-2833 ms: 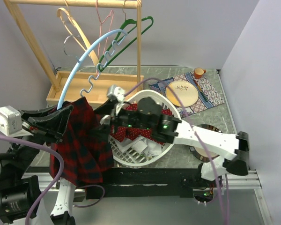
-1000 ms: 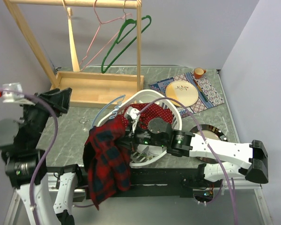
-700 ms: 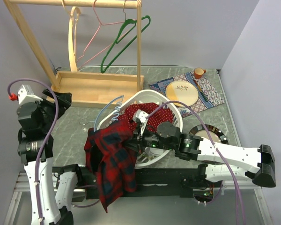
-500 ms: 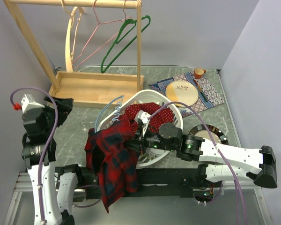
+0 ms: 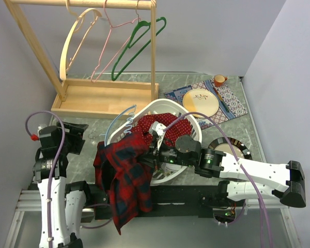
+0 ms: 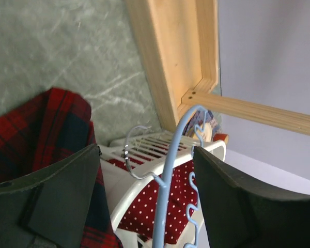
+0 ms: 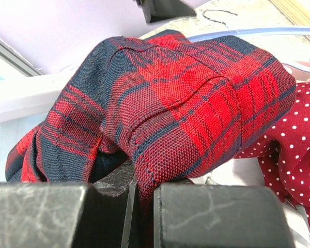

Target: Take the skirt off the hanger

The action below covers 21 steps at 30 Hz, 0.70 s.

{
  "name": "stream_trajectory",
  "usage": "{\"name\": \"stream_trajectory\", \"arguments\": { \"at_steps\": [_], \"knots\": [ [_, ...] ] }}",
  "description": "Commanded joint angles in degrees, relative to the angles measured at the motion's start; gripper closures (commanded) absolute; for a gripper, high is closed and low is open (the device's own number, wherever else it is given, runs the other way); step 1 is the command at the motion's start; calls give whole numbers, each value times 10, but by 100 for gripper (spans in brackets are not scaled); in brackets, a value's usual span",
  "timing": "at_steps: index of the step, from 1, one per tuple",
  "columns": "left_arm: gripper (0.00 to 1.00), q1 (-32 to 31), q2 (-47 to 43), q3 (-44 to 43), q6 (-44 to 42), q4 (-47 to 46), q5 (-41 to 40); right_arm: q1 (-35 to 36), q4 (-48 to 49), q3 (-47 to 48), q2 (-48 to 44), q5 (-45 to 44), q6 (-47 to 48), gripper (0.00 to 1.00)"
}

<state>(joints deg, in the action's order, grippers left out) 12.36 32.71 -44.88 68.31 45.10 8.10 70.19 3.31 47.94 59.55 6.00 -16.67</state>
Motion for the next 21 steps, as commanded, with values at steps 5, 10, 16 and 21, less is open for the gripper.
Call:
{"name": "stream_trajectory", "arguments": {
  "at_steps": [5, 10, 16, 21],
  "knots": [
    [31, 3, -10, 62, 78, -47, 71, -2, 46, 31, -1, -21, 0, 100],
    [47, 2, -22, 81, 100, -76, 72, -2, 51, 35, 9, -15, -3, 100],
    [81, 2, -34, 88, 108, -115, 90, -3, 45, 51, 15, -6, -1, 100],
    [93, 2, -31, 74, 103, -102, 75, -2, 44, 58, 14, -2, 0, 100]
  ]
}}
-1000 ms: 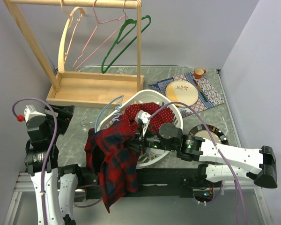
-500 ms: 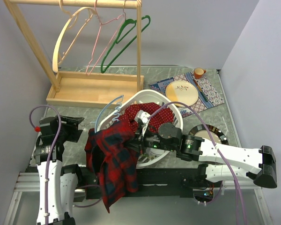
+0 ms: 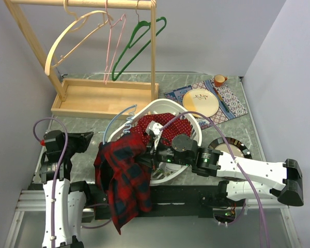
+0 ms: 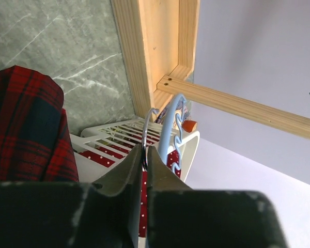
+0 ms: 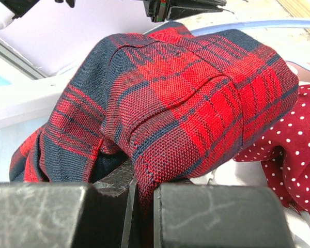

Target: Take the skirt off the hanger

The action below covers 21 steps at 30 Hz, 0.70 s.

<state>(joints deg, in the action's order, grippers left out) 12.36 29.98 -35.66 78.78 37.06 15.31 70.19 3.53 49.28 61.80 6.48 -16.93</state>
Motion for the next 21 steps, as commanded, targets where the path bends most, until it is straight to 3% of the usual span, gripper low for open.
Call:
{"name": "stream_trajectory", "arguments": {
  "at_steps": [1, 6, 14, 21],
  "knots": [
    [97, 2, -6, -17, -2, -29, 5, -2, 43, 43, -9, -6, 2, 100],
    [99, 2, -11, -53, -8, -30, -26, -2, 30, 69, 2, 9, 2, 100],
    [99, 2, 24, -260, -57, 35, -148, -2, 17, 127, 22, 80, 7, 100],
    [99, 3, 45, -412, -122, 15, -204, -2, -9, 189, 34, 139, 20, 100]
  ]
}}
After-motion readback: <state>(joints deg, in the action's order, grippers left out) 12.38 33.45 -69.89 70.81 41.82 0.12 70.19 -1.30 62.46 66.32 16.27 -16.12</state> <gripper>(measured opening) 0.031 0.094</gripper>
